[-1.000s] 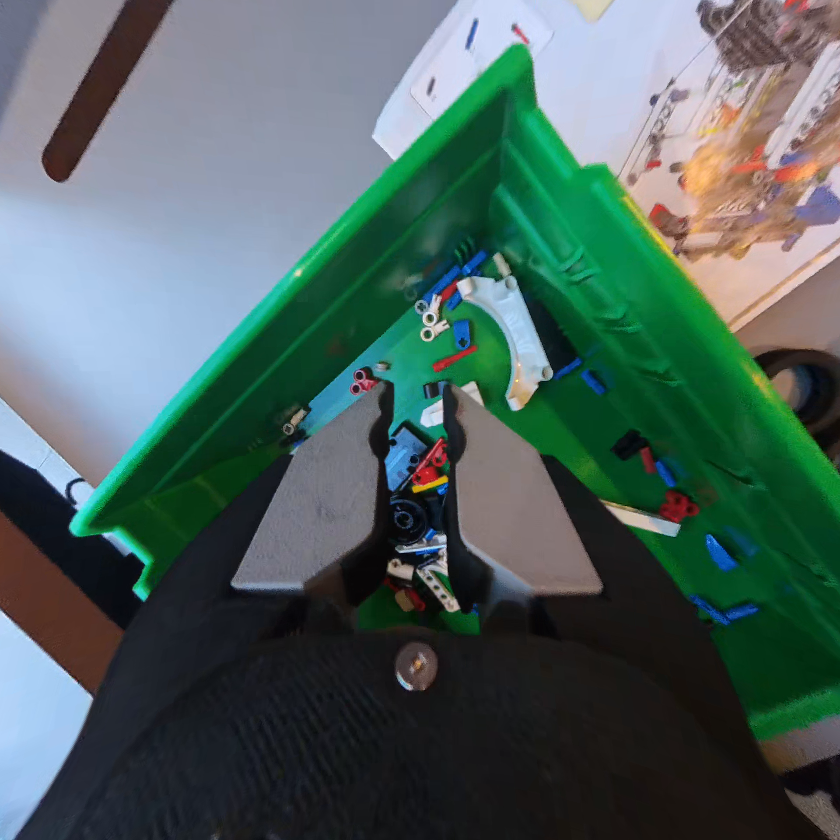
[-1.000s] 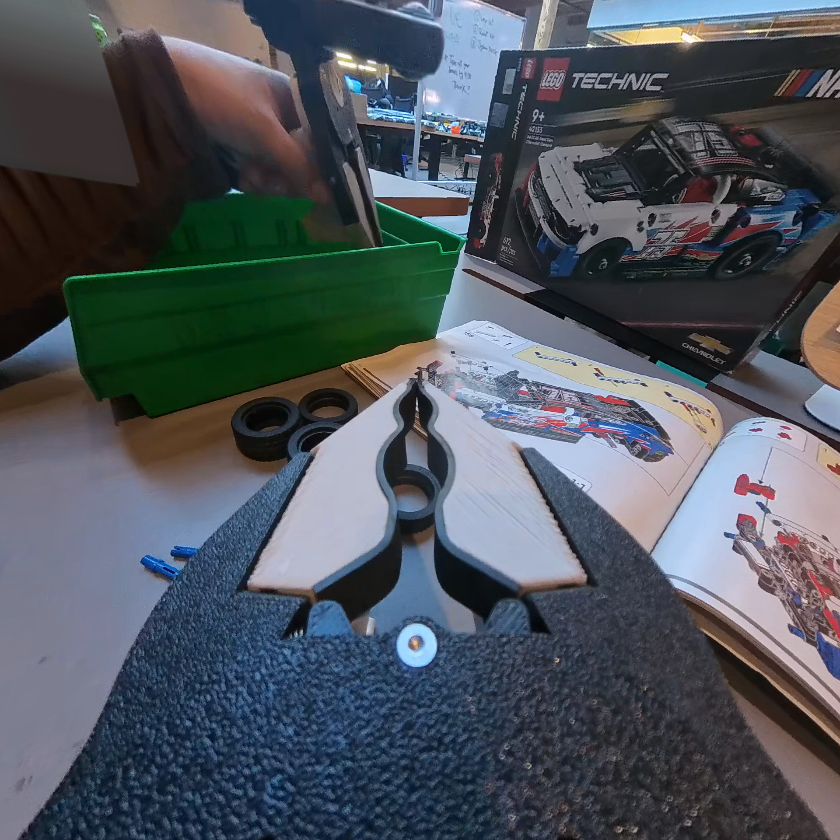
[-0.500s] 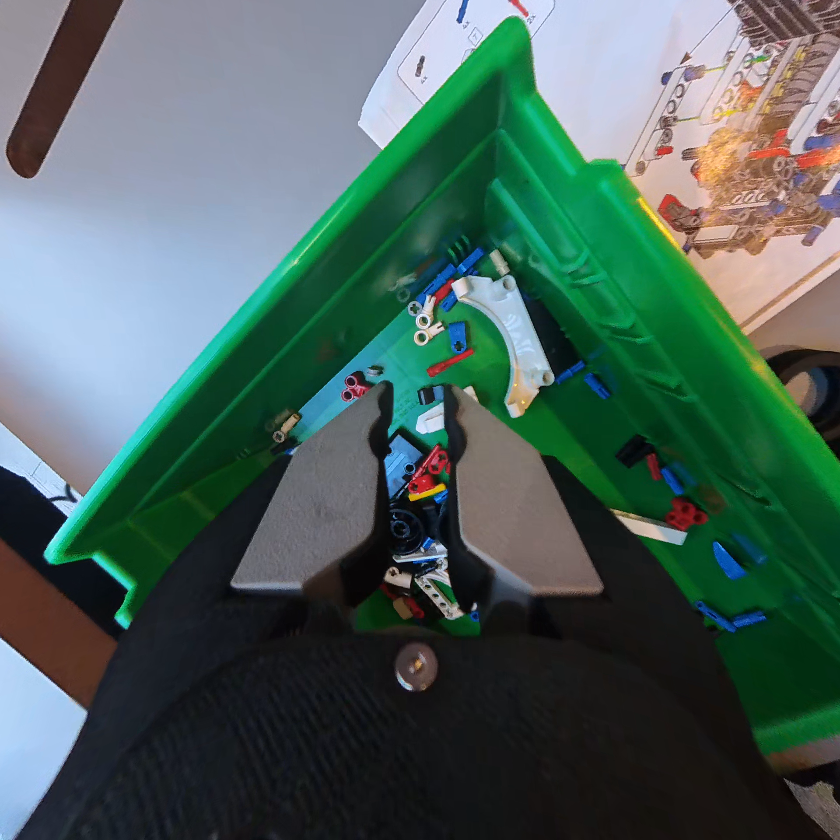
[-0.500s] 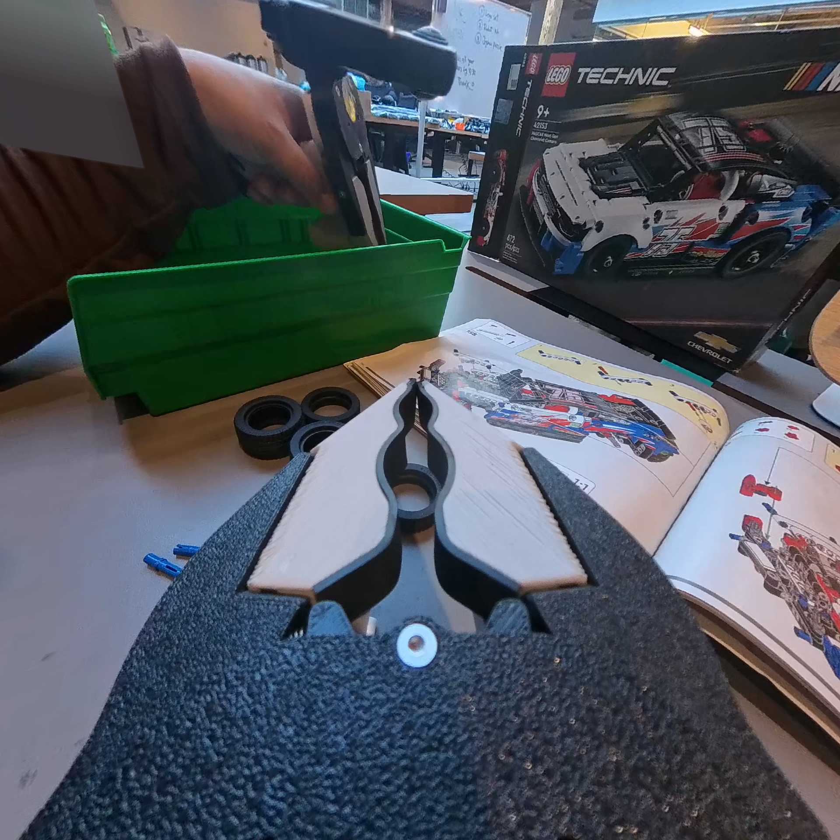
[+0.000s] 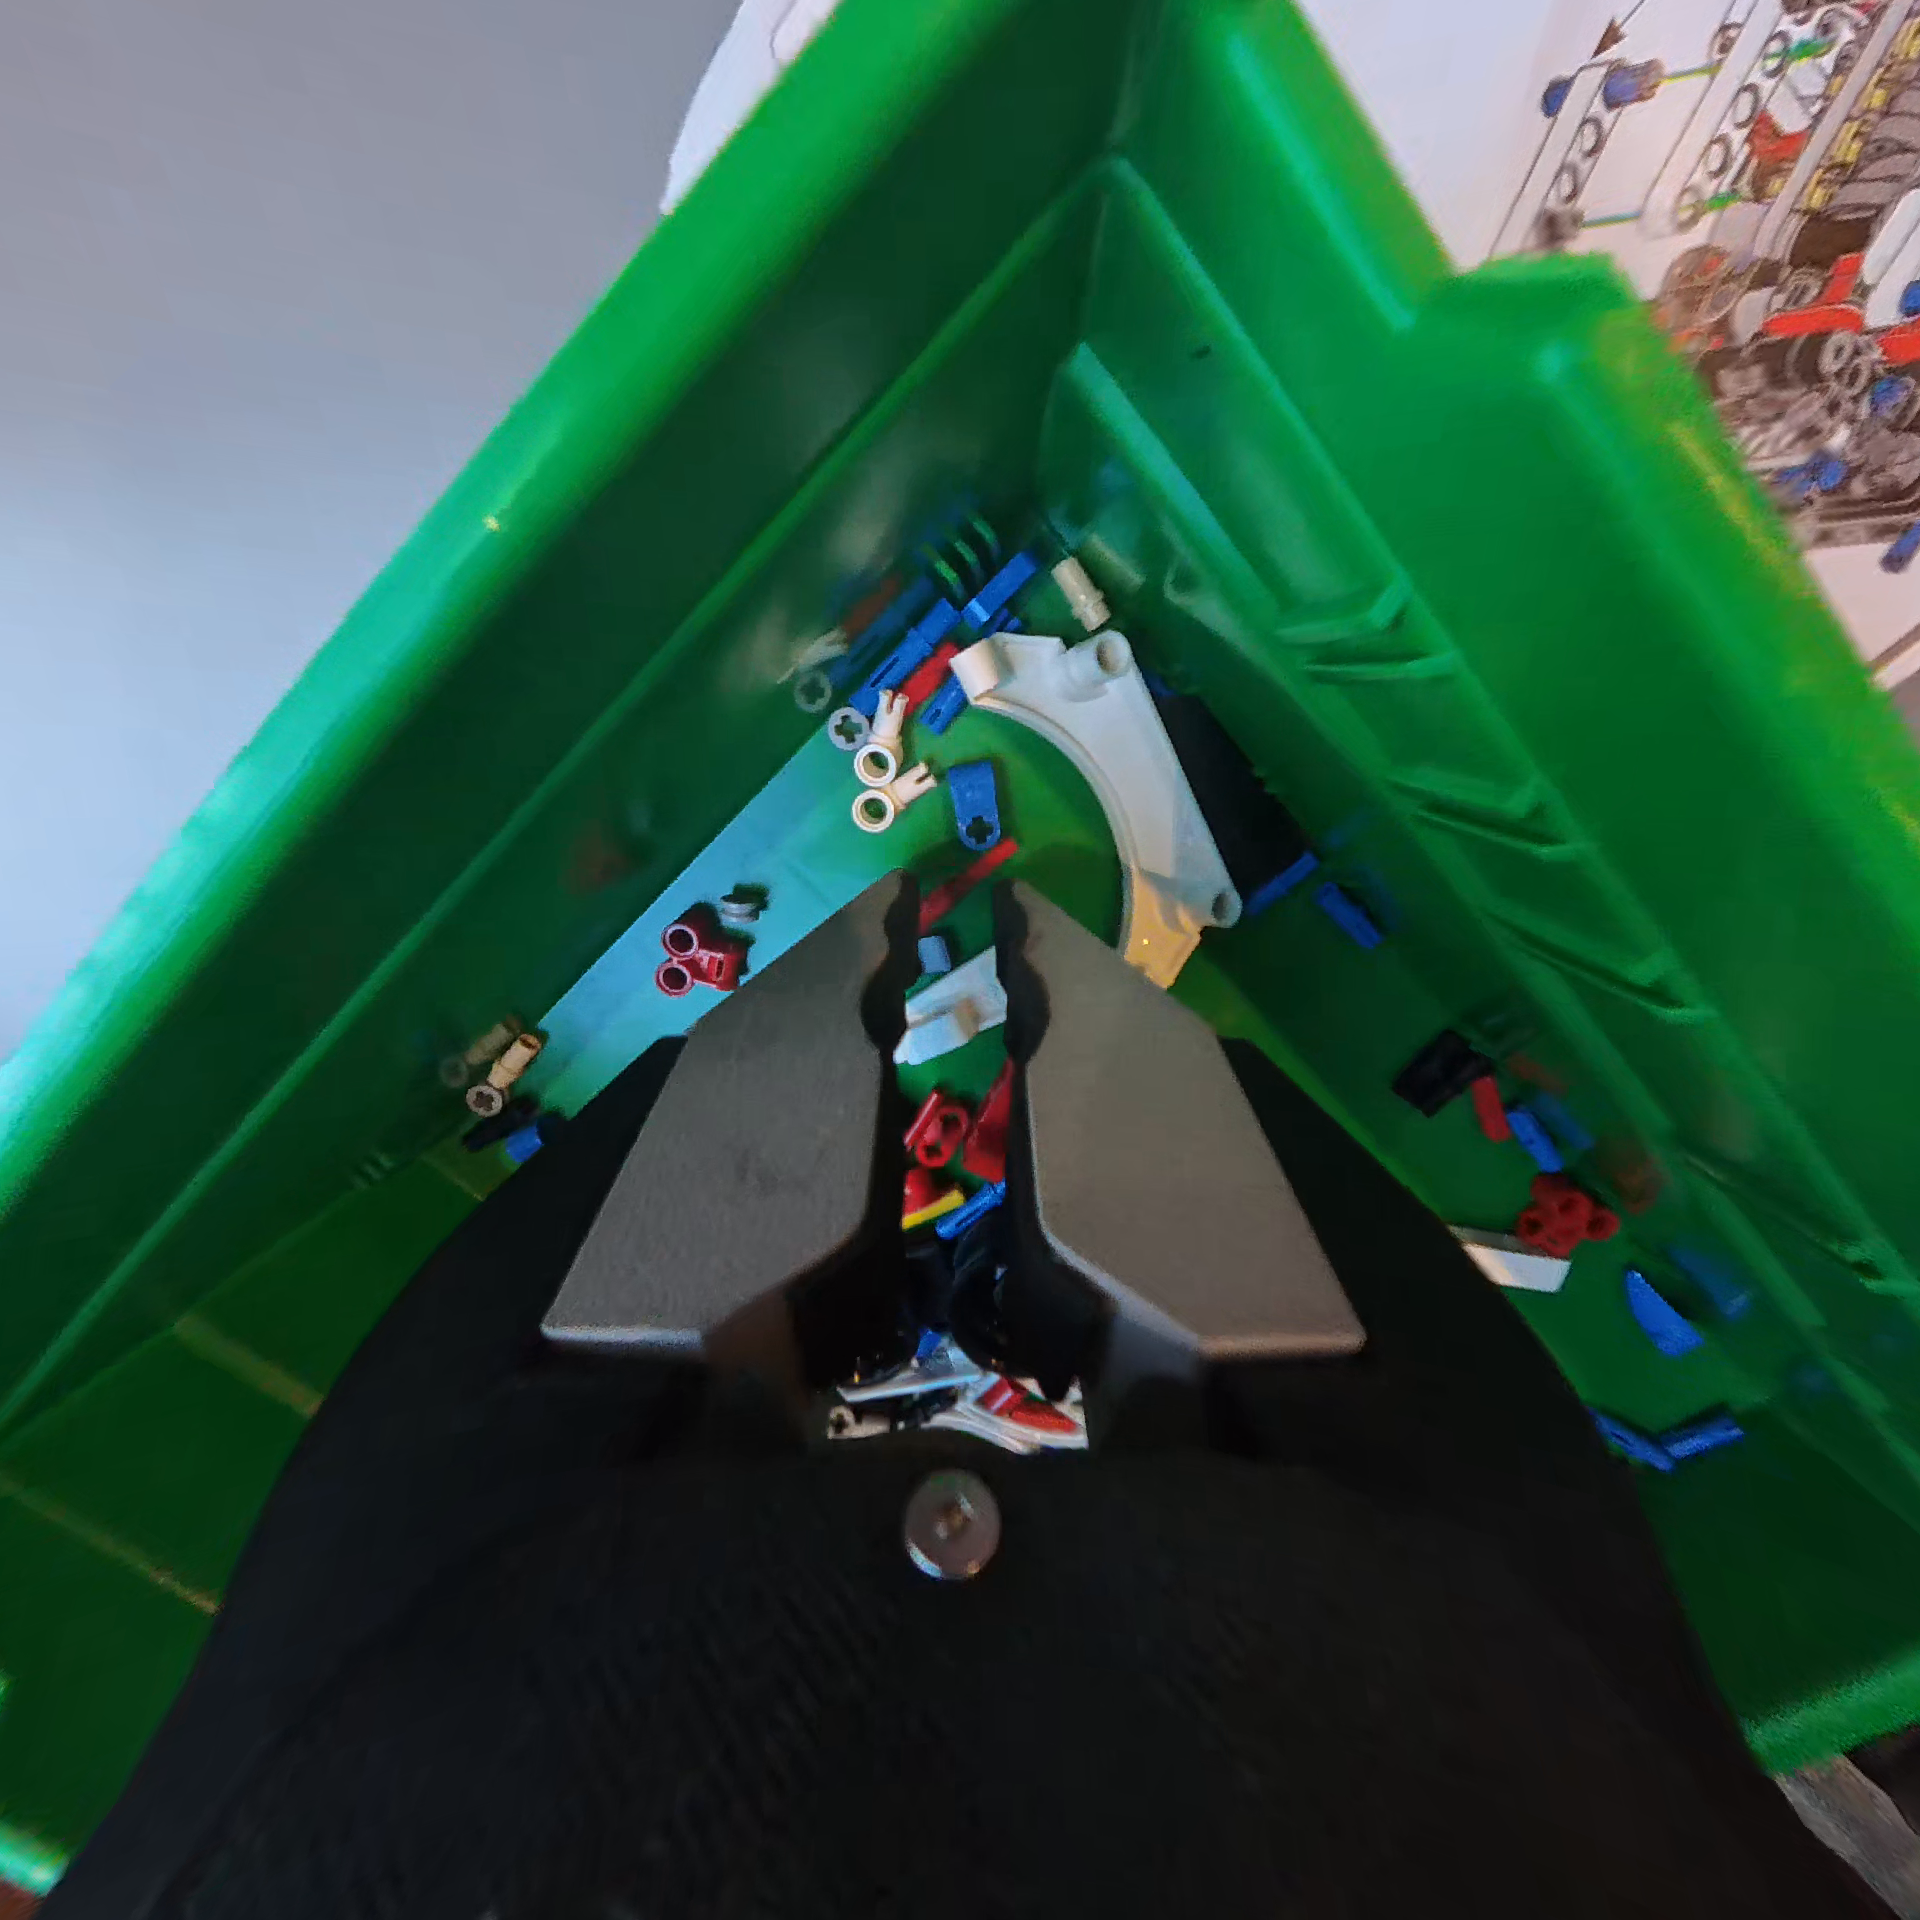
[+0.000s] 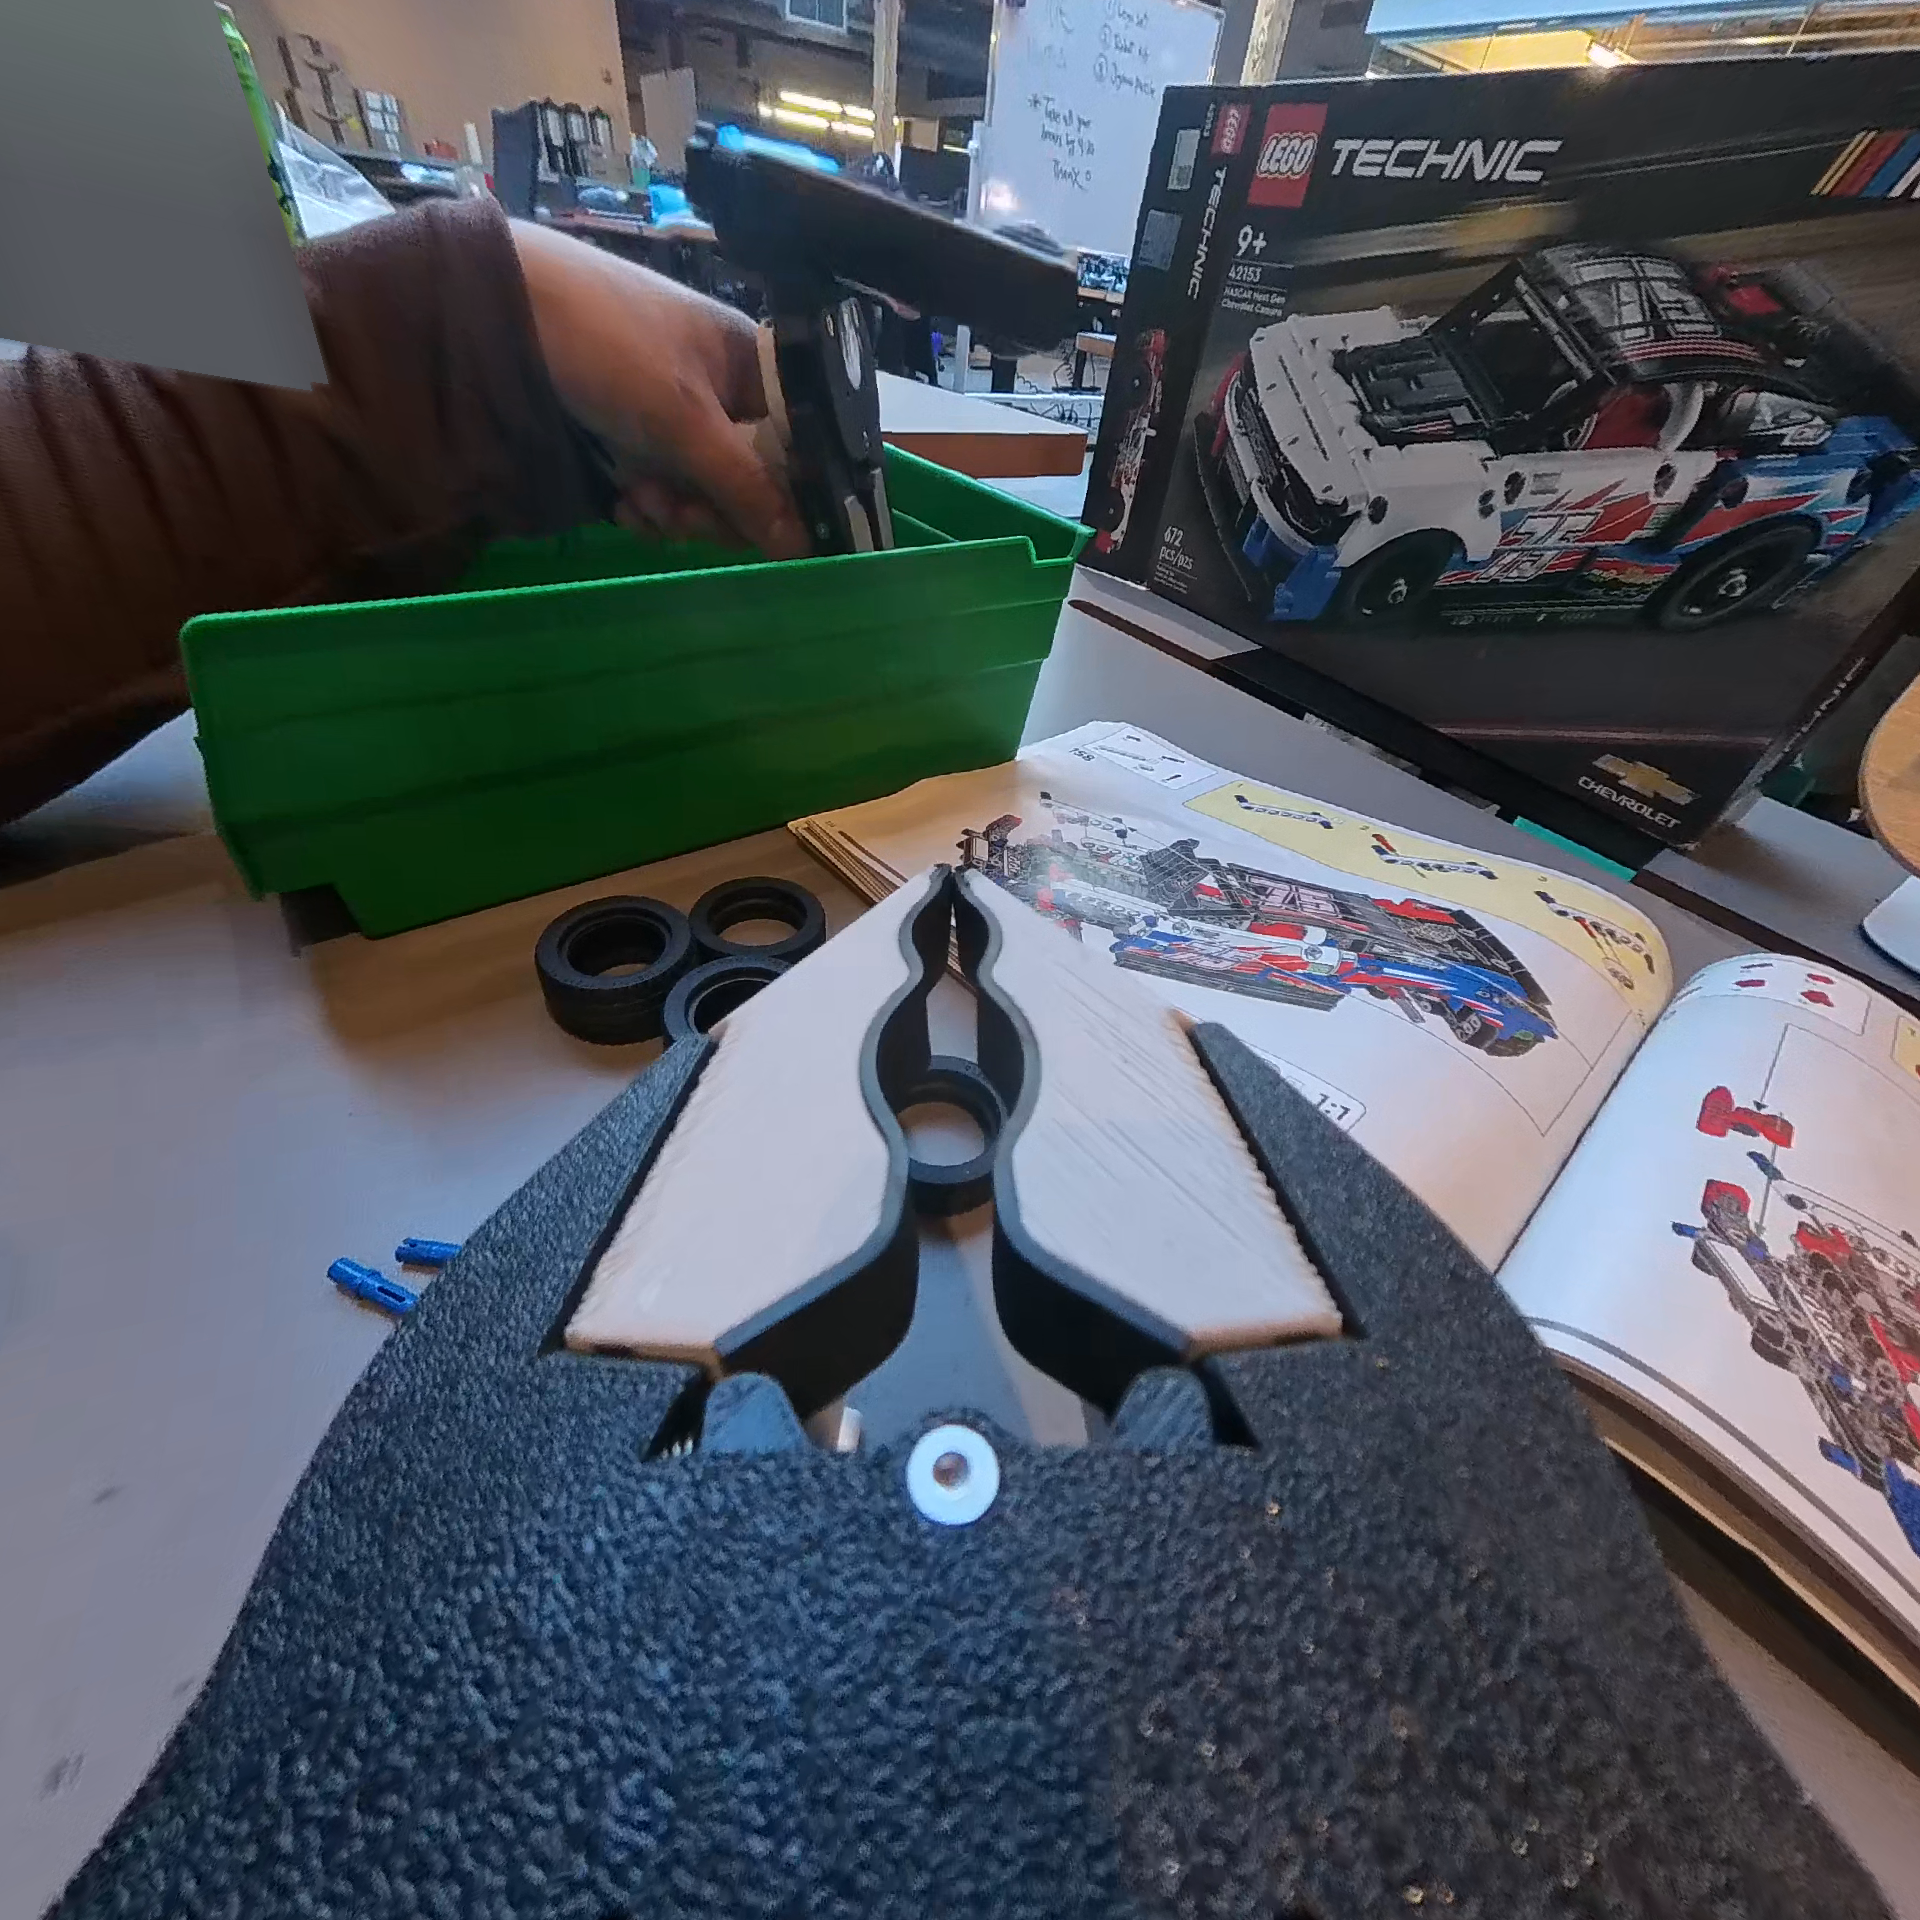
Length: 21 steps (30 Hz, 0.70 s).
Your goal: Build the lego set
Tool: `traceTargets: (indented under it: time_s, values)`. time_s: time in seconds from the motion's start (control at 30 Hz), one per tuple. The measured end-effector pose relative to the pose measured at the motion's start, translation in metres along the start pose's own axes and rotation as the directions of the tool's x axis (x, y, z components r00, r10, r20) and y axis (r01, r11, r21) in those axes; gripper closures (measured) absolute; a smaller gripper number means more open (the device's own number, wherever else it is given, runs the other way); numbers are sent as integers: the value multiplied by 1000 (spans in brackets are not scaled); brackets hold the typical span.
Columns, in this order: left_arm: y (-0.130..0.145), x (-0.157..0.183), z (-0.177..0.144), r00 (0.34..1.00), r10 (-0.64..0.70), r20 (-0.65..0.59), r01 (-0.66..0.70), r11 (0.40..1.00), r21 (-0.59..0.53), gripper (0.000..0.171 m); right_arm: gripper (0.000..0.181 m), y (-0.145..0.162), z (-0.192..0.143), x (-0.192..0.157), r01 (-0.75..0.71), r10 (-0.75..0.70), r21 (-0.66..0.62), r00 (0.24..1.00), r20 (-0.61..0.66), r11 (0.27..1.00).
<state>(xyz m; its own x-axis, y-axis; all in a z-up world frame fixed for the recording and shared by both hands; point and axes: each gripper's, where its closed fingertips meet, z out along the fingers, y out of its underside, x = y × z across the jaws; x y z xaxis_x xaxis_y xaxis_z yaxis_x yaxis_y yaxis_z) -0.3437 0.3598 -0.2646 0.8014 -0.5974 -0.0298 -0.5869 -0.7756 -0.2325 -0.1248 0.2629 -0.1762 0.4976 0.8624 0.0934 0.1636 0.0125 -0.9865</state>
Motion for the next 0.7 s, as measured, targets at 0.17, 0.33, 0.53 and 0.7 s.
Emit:
traceTargets:
  time_s: [0.17,0.33,0.53,0.7]
  values:
    - [3,-1,1,1000,-12,-13,12,1000,0,166,181,0,0,-1,7,-7,-2,1000,0,1000]
    - [6,-2,0,1000,-7,2,7,1000,-17,170,181,0,1,-1,12,-12,-4,1000,-1,1000]
    - [-5,-1,-12,1000,-15,-6,16,999,44,171,181,1,1,-2,14,-14,-7,1000,0,1000]
    - [-7,-12,-27,998,-48,50,44,996,83,171,181,1,2,-2,15,-15,-8,1000,0,1000]
